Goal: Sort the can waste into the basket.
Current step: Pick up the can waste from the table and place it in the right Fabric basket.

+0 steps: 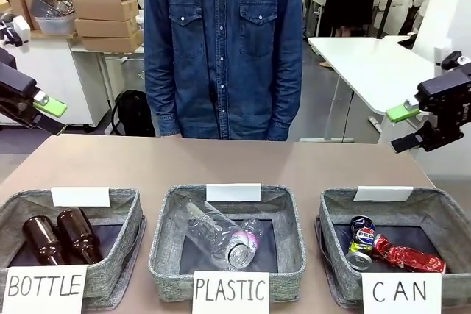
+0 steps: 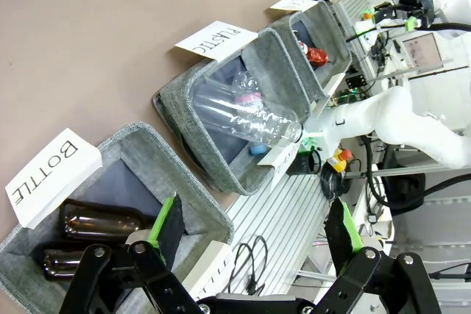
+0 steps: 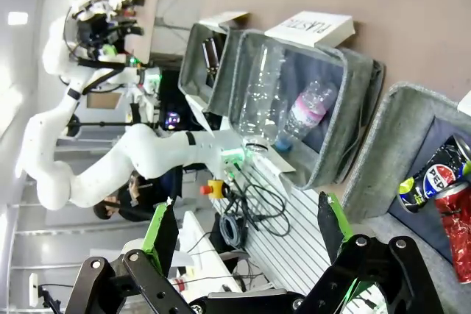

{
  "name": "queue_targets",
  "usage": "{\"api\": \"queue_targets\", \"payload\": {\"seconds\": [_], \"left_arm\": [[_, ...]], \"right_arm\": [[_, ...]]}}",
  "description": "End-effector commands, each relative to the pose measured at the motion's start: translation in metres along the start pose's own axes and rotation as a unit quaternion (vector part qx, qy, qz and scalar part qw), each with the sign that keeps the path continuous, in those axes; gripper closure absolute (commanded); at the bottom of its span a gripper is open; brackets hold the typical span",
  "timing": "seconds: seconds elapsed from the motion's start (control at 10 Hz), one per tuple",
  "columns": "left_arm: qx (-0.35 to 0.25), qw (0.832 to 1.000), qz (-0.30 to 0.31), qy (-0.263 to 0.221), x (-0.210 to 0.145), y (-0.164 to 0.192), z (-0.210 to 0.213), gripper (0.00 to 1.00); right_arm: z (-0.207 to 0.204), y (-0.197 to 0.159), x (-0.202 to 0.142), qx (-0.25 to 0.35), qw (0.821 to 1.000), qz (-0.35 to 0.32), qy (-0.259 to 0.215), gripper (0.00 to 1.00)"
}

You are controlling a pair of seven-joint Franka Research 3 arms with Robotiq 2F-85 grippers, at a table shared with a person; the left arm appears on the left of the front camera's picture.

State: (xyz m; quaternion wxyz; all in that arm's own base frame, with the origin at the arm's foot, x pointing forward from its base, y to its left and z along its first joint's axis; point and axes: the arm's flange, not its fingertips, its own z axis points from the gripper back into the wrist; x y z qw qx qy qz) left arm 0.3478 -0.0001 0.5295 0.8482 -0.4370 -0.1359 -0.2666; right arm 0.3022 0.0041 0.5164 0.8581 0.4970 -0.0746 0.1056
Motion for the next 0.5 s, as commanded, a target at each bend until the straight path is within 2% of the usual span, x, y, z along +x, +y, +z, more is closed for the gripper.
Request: {"api": "queue_targets", "payload": {"seconds": [0.0,0.4], "left_arm": [[0.001,1.000,-0.001,0.005,-0.0024,-0.0010,0.0021,0.00],[0.001,1.000,-0.001,0.005,-0.0024,-0.0010,0.0021,0.00]], "right_arm": [[0.0034,0.0023,0.0003,-0.006,1.000,0.007,0.006,0.00],[0.0034,0.0023,0.0003,-0.006,1.000,0.007,0.006,0.00]]}}
